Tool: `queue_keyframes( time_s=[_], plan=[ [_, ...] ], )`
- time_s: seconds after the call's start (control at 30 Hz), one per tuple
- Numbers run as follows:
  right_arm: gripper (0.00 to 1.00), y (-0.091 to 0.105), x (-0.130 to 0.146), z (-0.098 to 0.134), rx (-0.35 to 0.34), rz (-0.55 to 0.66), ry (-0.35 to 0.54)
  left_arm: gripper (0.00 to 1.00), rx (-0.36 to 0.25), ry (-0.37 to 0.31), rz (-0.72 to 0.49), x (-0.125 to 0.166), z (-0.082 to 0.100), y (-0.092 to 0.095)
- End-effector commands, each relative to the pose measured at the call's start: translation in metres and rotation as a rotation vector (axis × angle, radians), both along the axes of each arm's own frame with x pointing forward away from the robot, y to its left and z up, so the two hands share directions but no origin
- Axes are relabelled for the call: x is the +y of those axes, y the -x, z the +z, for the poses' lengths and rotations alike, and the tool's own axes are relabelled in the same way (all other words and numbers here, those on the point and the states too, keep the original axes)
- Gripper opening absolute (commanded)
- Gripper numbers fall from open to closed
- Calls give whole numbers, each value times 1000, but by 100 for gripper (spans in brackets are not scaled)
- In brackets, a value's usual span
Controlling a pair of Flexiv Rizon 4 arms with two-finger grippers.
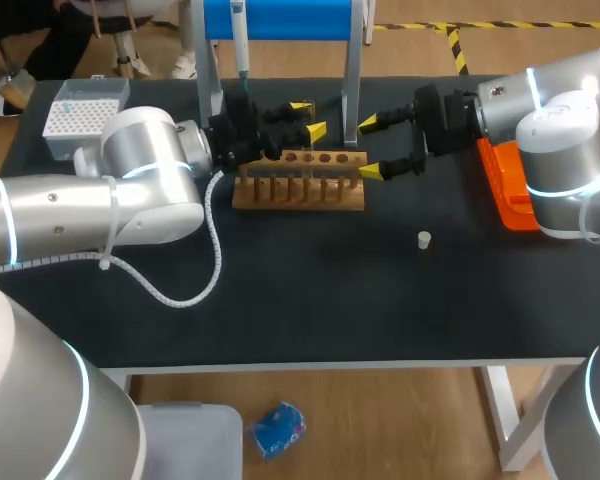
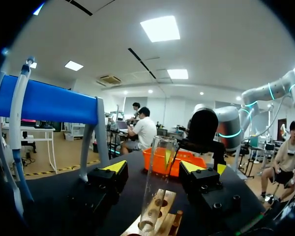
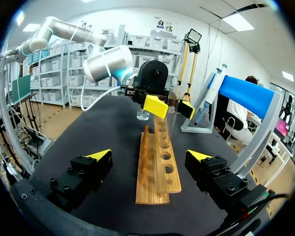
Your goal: Invert the test tube, pick up the pipette, mount the tip to pipette, aspirate from beaker and dispense into the tube, eject the tip, return the pipette, and cap with the stopper.
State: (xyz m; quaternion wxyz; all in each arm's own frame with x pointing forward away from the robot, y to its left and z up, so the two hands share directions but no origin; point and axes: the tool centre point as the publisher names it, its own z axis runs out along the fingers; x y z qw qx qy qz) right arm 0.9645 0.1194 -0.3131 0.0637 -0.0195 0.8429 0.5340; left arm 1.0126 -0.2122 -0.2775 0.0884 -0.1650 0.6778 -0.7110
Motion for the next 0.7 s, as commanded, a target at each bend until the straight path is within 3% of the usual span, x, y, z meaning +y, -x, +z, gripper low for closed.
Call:
queue_keyframes(
  time_s=[0.03, 0.07, 0.53, 0.7],
  plan=[
    [100, 0, 0, 0, 0, 1, 1, 96, 2, -1, 4, 0, 0, 0],
    [100, 0, 0, 0, 0, 1, 1, 100, 2, -1, 4, 0, 0, 0],
    [100, 0, 0, 0, 0, 1, 1, 100, -1, -61, -9, 0, 2, 0],
    [100, 0, 0, 0, 0, 1, 1, 100, 6, -111, -14, 1, 3, 0]
  ],
)
